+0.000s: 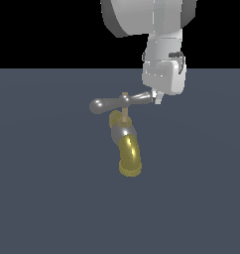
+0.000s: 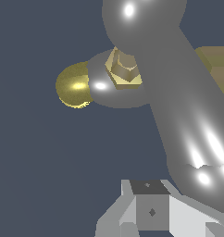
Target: Turn on the faucet by rotating a designated handle.
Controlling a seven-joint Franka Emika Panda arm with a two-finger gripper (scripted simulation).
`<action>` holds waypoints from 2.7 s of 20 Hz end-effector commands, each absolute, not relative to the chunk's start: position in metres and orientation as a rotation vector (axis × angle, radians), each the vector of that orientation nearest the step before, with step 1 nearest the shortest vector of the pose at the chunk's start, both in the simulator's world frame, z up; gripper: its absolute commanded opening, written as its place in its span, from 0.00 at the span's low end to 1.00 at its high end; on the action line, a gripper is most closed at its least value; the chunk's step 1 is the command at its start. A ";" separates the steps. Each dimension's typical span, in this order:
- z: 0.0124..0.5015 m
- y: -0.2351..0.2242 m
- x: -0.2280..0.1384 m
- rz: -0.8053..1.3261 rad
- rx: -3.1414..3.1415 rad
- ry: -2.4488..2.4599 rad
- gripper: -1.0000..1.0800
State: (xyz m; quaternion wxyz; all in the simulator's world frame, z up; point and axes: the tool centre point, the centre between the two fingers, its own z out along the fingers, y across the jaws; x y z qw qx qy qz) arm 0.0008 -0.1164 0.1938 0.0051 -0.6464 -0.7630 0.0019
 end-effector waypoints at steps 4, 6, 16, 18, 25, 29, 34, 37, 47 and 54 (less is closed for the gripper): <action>0.196 -0.115 0.021 0.000 -2.026 -2.401 0.00; 0.194 -0.126 0.013 0.011 -2.046 -2.378 0.00; 0.194 -0.090 0.047 0.005 -2.036 -2.389 0.00; 0.194 -0.083 0.054 0.004 -2.034 -2.391 0.00; 0.195 -0.060 0.075 0.001 -2.029 -2.398 0.00; 0.193 -0.095 0.072 0.029 -2.096 -2.350 0.00; 0.194 -0.054 0.075 0.020 -2.074 -2.367 0.00; 0.194 -0.028 0.076 0.014 -2.060 -2.377 0.00; 0.194 -0.030 0.076 0.035 -2.139 -2.330 0.00; 0.194 0.000 0.062 0.026 -2.111 -2.348 0.00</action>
